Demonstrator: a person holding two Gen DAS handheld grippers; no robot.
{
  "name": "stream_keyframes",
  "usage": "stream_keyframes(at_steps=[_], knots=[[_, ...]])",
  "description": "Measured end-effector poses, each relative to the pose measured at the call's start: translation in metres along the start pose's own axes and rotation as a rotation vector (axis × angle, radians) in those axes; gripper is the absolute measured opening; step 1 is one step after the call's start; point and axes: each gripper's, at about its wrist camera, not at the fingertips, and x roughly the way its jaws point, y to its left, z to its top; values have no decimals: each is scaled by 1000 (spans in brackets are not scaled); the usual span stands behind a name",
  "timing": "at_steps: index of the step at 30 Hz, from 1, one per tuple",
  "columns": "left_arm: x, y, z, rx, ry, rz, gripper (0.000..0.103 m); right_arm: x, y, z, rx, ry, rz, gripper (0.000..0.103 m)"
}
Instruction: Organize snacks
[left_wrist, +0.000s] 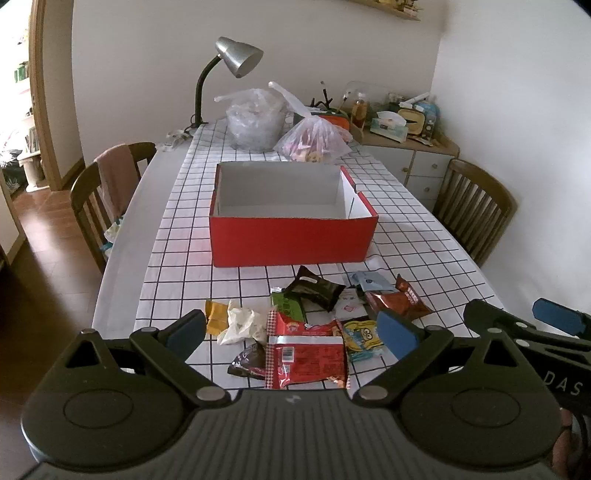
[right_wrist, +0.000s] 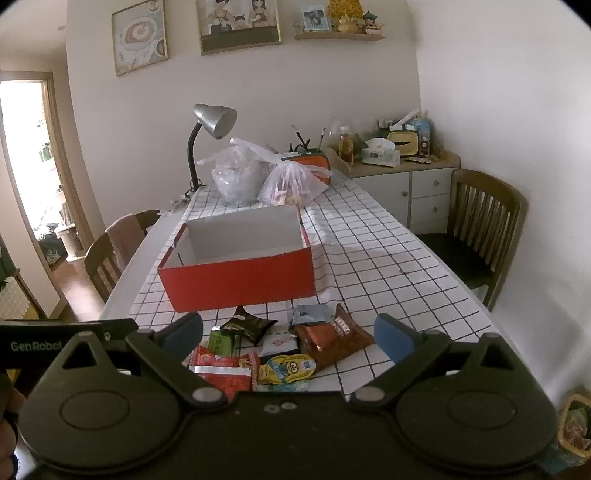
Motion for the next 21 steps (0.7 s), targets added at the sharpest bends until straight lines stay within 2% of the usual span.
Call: stream_keyframes(at_steps=[21], knots=[[0, 2, -4, -22, 15, 13, 99, 3, 2, 1, -38, 5, 17, 99]])
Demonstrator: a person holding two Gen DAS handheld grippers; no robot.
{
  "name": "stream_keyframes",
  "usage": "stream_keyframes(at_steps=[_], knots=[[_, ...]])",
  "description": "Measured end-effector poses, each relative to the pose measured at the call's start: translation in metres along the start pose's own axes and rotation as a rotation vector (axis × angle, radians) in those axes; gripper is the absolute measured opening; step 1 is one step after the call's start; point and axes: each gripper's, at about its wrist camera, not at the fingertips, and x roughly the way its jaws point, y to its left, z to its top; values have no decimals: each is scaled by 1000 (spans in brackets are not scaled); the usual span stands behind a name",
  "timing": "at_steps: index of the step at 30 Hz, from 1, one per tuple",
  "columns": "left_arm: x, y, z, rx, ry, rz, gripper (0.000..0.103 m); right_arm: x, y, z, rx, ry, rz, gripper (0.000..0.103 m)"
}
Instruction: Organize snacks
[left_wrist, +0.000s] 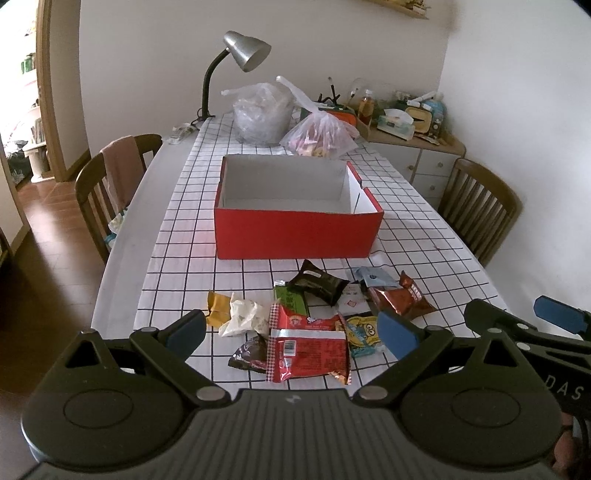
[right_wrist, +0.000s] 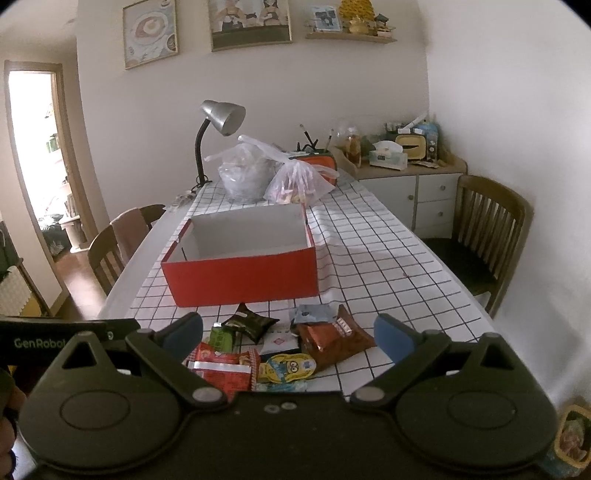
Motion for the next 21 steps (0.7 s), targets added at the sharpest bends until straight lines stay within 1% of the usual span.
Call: stream_keyframes(at_steps=[9, 21], knots=[[17, 0, 2, -20, 27, 2, 100, 16, -7, 1, -23, 24, 2, 96], [62, 11, 10, -62, 93, 65, 100, 64, -30, -2, -22, 101, 12, 94]])
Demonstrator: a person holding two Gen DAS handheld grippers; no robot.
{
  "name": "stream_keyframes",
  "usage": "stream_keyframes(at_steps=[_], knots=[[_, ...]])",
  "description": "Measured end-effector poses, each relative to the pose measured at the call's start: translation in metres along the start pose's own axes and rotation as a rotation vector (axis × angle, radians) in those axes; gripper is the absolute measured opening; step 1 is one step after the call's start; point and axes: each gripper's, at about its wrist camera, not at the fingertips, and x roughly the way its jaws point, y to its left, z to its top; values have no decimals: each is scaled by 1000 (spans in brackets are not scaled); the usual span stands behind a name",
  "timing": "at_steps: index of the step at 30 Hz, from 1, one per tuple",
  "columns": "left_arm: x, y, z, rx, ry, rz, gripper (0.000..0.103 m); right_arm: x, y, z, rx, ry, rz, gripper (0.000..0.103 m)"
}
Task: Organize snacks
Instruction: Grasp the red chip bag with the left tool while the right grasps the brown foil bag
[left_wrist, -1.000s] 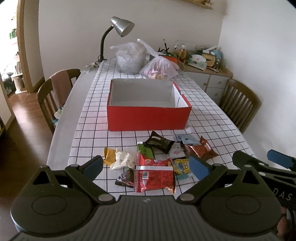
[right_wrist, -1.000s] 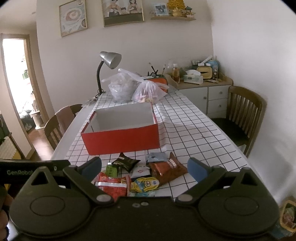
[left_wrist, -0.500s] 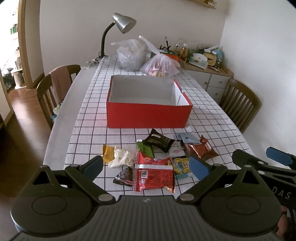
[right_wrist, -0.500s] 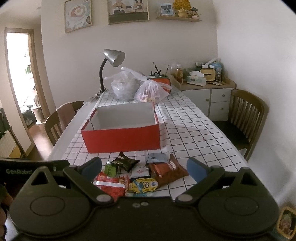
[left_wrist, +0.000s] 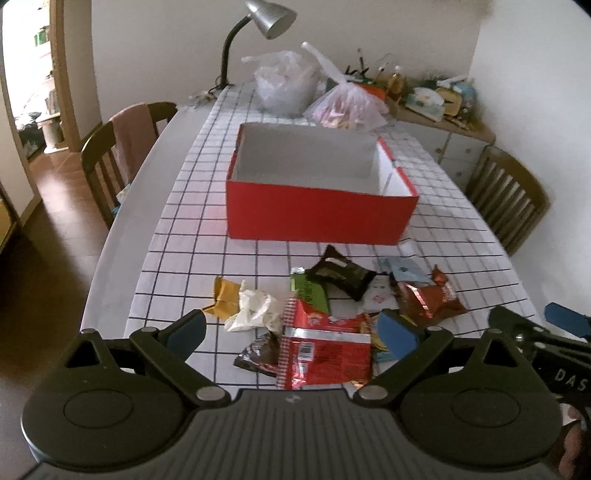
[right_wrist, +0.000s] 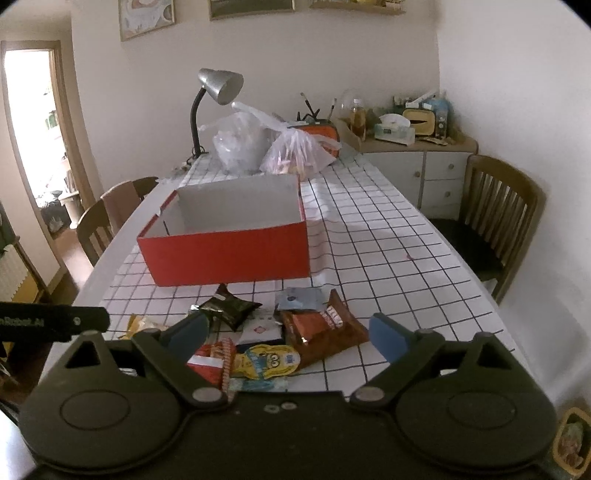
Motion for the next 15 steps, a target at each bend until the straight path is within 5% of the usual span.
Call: stream_keyframes(at_steps=[7, 15], knots=[[29, 12, 1, -28, 45, 23, 99, 39, -20, -1, -40, 93, 12, 92], [59, -16, -10, 86, 118, -81, 99, 80, -38, -1, -128, 169, 28, 92]])
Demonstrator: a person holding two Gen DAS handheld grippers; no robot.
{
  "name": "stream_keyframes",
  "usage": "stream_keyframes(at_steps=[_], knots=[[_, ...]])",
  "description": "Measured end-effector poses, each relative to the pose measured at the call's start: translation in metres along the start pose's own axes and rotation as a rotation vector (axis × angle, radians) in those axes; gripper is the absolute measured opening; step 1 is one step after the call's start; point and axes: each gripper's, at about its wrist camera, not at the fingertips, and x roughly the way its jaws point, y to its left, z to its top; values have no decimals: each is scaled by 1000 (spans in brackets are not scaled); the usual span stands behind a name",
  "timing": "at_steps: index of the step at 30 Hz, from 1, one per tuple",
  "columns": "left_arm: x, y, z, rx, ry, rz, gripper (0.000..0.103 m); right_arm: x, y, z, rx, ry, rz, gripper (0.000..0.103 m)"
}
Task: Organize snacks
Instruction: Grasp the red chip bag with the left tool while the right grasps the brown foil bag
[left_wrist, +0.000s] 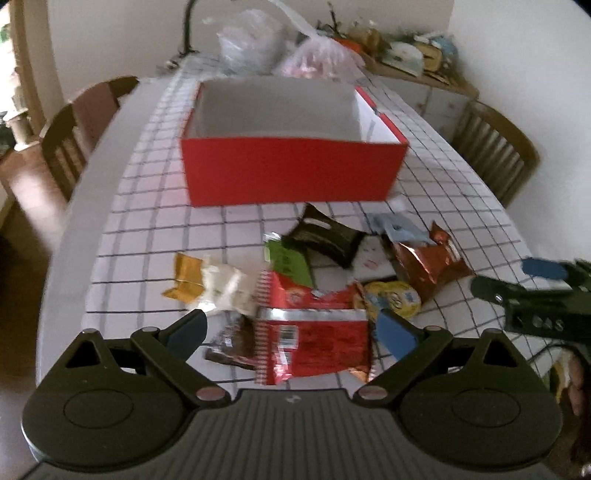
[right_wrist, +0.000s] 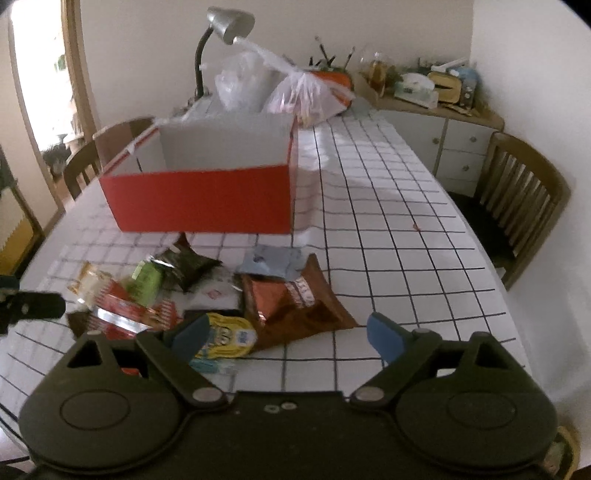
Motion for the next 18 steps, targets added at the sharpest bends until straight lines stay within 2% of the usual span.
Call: stream_keyframes(at_steps=[6, 11, 15, 18], knots=[[18, -11, 1, 44, 50, -23, 99, 30, -11, 8, -72, 33, 39, 92], [14, -21, 14, 207, -7, -65, 99, 47, -19, 16, -118, 66, 99, 92], [14, -32, 18, 363, -22, -106, 99, 64, -22, 20, -150, 89, 114, 93], [16, -35, 21, 391, -14, -122, 99, 77, -21, 21, -171, 111, 118, 95]])
